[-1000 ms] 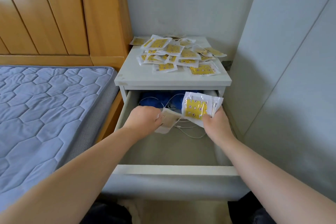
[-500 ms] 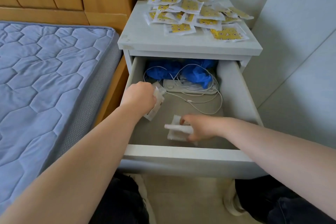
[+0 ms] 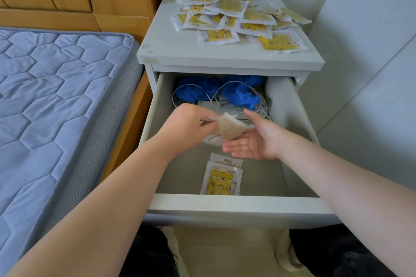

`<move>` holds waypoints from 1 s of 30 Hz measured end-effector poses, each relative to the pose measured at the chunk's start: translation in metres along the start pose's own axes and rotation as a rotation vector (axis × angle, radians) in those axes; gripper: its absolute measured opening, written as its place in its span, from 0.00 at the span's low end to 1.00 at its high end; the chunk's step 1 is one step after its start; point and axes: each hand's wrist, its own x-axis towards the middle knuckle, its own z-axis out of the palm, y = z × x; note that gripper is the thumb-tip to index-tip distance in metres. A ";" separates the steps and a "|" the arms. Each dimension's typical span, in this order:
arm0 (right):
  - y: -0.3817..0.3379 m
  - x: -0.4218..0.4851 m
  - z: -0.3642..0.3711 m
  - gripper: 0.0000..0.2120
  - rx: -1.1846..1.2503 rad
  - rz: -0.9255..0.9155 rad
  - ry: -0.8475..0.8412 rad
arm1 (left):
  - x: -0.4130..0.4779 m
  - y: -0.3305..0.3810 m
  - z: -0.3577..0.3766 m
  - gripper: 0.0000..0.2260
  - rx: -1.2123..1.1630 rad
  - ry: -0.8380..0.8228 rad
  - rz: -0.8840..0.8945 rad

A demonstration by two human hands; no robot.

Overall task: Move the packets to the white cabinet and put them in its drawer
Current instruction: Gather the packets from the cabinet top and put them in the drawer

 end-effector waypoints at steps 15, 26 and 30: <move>-0.020 -0.009 -0.010 0.11 0.030 -0.246 -0.081 | 0.007 0.002 0.002 0.23 -0.003 -0.389 0.103; -0.013 -0.012 0.006 0.13 -0.097 -0.453 -0.141 | 0.007 0.003 -0.007 0.12 -0.410 -0.193 -0.505; -0.010 -0.010 0.006 0.08 -0.429 -0.524 -0.018 | 0.008 0.001 -0.005 0.03 -0.229 -0.154 -0.448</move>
